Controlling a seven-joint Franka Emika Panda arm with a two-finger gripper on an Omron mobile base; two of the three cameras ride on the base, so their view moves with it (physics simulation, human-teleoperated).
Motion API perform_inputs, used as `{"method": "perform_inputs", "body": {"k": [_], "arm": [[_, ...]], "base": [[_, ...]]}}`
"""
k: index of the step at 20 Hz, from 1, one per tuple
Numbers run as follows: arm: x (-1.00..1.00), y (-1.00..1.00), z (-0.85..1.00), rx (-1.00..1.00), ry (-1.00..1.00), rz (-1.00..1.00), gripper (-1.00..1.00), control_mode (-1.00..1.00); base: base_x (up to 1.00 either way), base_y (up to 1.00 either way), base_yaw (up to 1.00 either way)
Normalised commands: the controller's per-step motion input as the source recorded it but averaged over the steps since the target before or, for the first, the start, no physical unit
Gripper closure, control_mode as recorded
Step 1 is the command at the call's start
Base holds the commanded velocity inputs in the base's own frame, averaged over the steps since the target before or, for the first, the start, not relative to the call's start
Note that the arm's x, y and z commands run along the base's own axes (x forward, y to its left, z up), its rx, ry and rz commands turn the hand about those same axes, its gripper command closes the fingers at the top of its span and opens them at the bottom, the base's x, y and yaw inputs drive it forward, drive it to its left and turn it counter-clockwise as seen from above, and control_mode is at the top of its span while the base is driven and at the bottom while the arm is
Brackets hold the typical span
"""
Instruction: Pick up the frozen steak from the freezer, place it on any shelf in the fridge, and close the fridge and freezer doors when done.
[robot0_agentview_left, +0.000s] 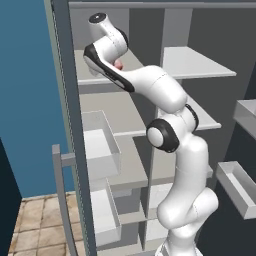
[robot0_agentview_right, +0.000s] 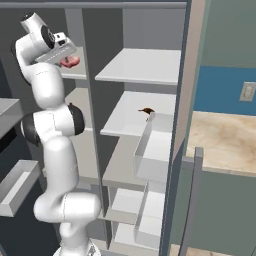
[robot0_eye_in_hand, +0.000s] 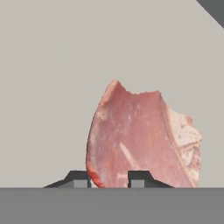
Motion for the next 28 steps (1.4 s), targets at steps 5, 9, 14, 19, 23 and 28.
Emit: {"method": "perform_inputs", "body": {"k": [5,9,14,19,23,28], "arm": [[-0.39,0.00,0.00,0.00,-0.23,0.08,1.00,-1.00],[-0.79,0.00,-0.01,0.00,-0.15,0.07,1.00,-1.00],[-0.99,-0.07,-0.15,0.01,-0.07,0.02,1.00,-1.00],[-1.00,-0.18,0.00,0.06,-0.09,0.00,1.00,-1.00],[-1.00,-0.36,0.17,0.04,-0.12,0.00,1.00,-1.00],[-1.00,-0.66,0.04,0.09,-0.08,0.00,1.00,-1.00]], "base": [[0.00,0.00,0.00],[0.00,0.00,0.00],[0.00,0.00,0.00],[0.00,0.00,0.00],[0.00,0.00,0.00],[0.00,0.00,0.00]]}}
